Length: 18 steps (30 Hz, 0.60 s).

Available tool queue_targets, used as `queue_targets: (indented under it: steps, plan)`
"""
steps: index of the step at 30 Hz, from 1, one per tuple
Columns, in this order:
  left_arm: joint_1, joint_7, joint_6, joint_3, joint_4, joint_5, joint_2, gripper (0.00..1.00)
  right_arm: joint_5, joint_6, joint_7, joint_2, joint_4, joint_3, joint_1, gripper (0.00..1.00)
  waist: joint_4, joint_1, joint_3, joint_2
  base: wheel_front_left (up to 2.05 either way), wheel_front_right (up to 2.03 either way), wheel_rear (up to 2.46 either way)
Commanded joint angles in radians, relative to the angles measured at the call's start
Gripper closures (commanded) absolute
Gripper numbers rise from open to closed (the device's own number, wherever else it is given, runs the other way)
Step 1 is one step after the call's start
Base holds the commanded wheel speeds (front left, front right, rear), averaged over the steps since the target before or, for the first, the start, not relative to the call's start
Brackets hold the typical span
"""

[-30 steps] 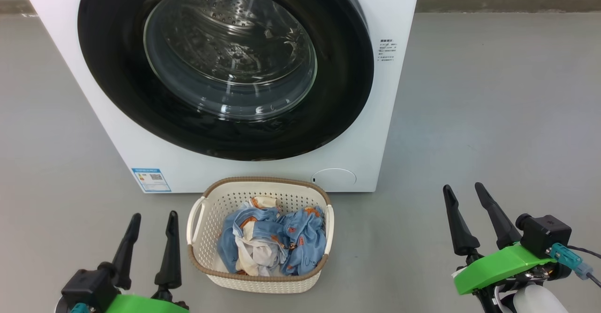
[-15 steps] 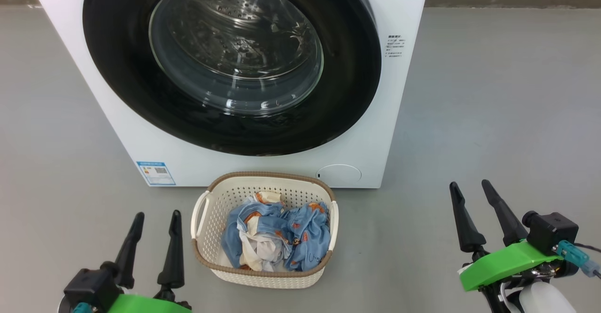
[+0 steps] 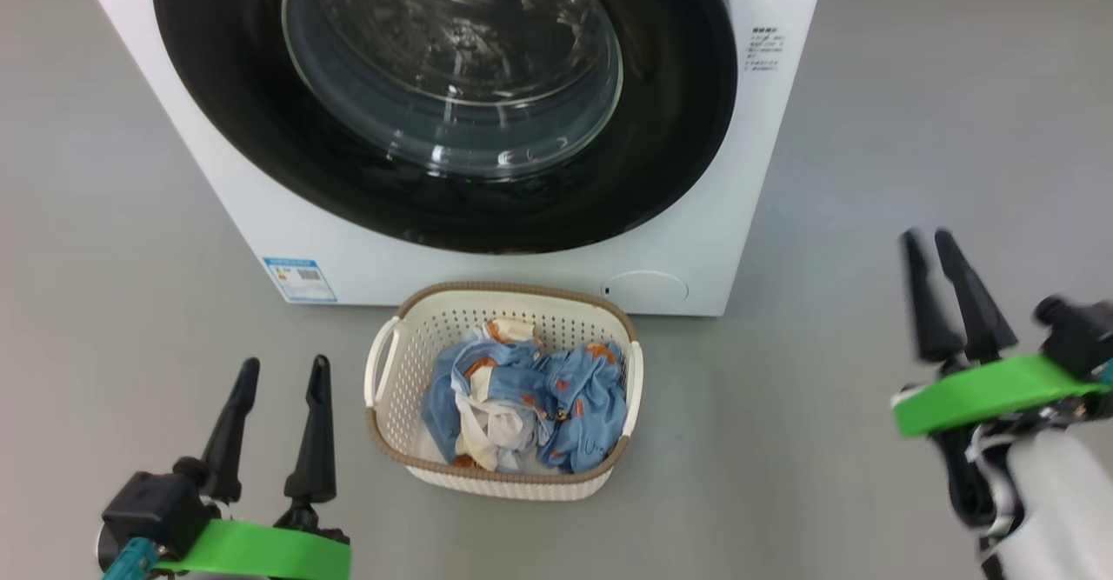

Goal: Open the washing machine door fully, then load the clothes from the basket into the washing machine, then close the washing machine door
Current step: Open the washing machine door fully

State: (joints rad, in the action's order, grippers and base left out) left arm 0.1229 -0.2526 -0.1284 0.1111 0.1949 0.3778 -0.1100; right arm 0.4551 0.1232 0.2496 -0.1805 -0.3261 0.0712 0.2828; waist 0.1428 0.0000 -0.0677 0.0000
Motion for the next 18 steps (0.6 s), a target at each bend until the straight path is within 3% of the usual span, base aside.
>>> queue_targets:
  steps: [1,6,12,18]
  plan:
    - [0.042,-0.009,-0.002,-0.034,-0.031,0.006,-0.02,0.0,0.021,0.008,0.012,-0.017,0.025,0.01,0.042,1.0,0.011,0.0,-0.021,0.0,0.0,0.0,0.0]
    - [0.056,-0.009,-0.002,-0.043,-0.053,0.012,-0.021,0.0,0.217,0.008,0.012,-0.024,0.032,-0.025,0.105,1.0,0.024,0.0,-0.062,0.0,0.0,0.0,0.0]
    - [0.075,-0.009,-0.002,-0.04,-0.068,0.019,-0.027,0.0,0.403,0.008,0.009,-0.092,0.009,-0.027,0.179,1.0,0.044,0.0,-0.097,0.0,0.0,0.0,0.0]
    - [0.104,-0.009,-0.002,-0.033,-0.092,0.03,-0.034,0.0,0.721,0.008,-0.077,-0.126,-0.049,-0.049,0.3,1.0,0.061,0.0,-0.158,0.0,0.0,0.0,0.0]
